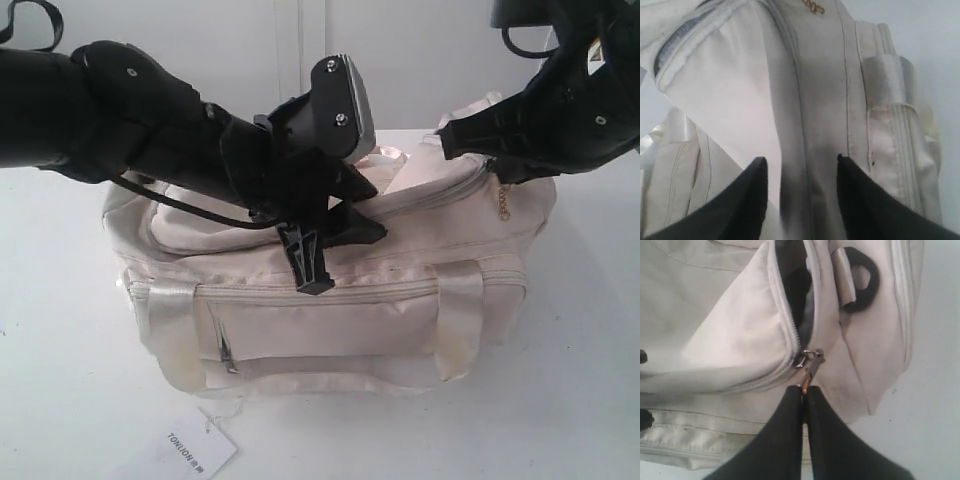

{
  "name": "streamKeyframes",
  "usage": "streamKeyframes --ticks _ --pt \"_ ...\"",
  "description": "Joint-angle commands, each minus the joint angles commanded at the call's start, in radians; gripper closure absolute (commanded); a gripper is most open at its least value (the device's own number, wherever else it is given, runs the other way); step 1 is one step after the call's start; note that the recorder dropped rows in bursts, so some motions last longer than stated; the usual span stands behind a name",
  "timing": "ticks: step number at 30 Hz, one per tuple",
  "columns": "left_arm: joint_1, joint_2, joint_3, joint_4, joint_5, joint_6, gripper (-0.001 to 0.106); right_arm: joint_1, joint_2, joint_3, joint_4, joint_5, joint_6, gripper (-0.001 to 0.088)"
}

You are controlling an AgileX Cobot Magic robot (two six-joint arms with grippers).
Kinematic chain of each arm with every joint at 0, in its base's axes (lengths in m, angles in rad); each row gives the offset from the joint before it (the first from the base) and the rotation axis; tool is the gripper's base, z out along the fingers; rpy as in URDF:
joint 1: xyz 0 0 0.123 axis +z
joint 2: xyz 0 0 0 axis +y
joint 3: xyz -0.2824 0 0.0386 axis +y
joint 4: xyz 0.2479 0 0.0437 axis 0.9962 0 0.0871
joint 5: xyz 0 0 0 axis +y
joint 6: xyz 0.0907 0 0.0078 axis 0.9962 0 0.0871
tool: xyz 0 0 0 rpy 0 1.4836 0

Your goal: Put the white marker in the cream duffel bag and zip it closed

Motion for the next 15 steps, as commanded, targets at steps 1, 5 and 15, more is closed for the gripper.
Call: streamKeyframes --ticks 1,5,15 --pt "0.0 -0.023 0.0 0.0 0.019 -0.027 0.05 0.0 0.0 0.0 0.005 0.005 0.0 0.0868" --pt "0.0 -0.065 0.0 0.0 0.169 -0.032 0.05 0.0 0.0 0.0 0.023 0.012 0.0 0.0868" --pt "0.0 -0.019 0.0 -0.002 0.318 -0.021 0.055 0.0 0.0 0.0 0.029 0.014 0.0 0.0868"
